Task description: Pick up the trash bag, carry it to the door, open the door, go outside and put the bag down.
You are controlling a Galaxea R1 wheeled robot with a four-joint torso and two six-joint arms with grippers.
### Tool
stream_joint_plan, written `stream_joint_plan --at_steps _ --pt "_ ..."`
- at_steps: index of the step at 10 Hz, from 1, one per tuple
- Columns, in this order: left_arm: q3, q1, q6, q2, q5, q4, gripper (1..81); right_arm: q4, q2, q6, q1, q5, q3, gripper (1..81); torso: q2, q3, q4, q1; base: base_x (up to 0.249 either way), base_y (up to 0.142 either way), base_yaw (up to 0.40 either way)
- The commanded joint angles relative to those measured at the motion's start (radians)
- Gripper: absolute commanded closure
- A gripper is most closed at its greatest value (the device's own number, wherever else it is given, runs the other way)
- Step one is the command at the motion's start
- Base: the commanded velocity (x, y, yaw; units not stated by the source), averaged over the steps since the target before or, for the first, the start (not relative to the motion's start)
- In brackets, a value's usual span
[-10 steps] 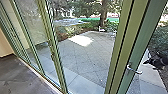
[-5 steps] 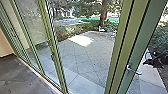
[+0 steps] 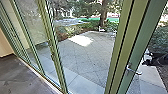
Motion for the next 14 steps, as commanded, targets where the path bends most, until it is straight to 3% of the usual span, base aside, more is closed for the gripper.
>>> stream_joint_plan --at_steps 1,6,7,8,9,10,11,12,14 --pt "0.006 -0.025 -0.006 0.000 0.098 -0.001 81.1 -0.269 -0.002 -0.072 0.139 -0.027 -0.158 1.0 0.000 0.000 0.000 0.000 0.000 0.000 0.000" --pt "0.006 -0.025 -0.007 0.000 0.134 -0.006 81.1 -0.281 0.087 -0.100 0.056 -0.001 -0.298 1.0 0.000 0.000 0.000 -0.001 0.000 0.000 0.000" --pt "0.006 -0.025 -0.007 -0.002 0.134 -0.006 81.1 -0.278 0.088 -0.108 0.051 0.011 -0.312 1.0 0.000 0.000 -0.041 -0.001 0.000 0.000 0.000" --pt "0.006 -0.025 -0.007 -0.002 0.134 -0.009 81.1 -0.276 0.084 -0.111 0.048 0.025 -0.326 1.0 0.000 0.000 -0.064 -0.001 0.000 0.000 0.000" --pt "0.006 -0.025 -0.007 0.000 0.135 -0.012 81.1 -0.275 0.078 -0.129 0.043 0.036 -0.338 1.0 0.000 0.000 -0.078 0.000 0.000 0.000 0.000" --pt "0.006 -0.025 -0.007 0.000 0.135 -0.012 81.1 -0.273 0.075 -0.135 0.039 0.037 -0.352 1.0 0.000 0.000 -0.071 0.000 0.000 0.000 0.000" --pt "0.006 -0.025 -0.007 0.002 0.135 -0.012 81.1 -0.273 0.066 -0.157 0.037 0.048 -0.359 1.0 0.000 0.000 -0.053 0.000 0.000 0.000 0.000" --pt "0.006 -0.025 -0.007 0.003 0.135 -0.012 81.1 -0.275 0.058 -0.166 0.037 0.051 -0.362 1.0 0.000 0.000 -0.070 0.000 0.000 0.000 0.000" --pt "0.006 -0.025 -0.007 0.005 0.138 -0.012 81.1 -0.278 0.049 -0.219 0.023 0.067 -0.390 1.0 0.000 0.000 -0.072 0.000 0.000 0.000 0.000"
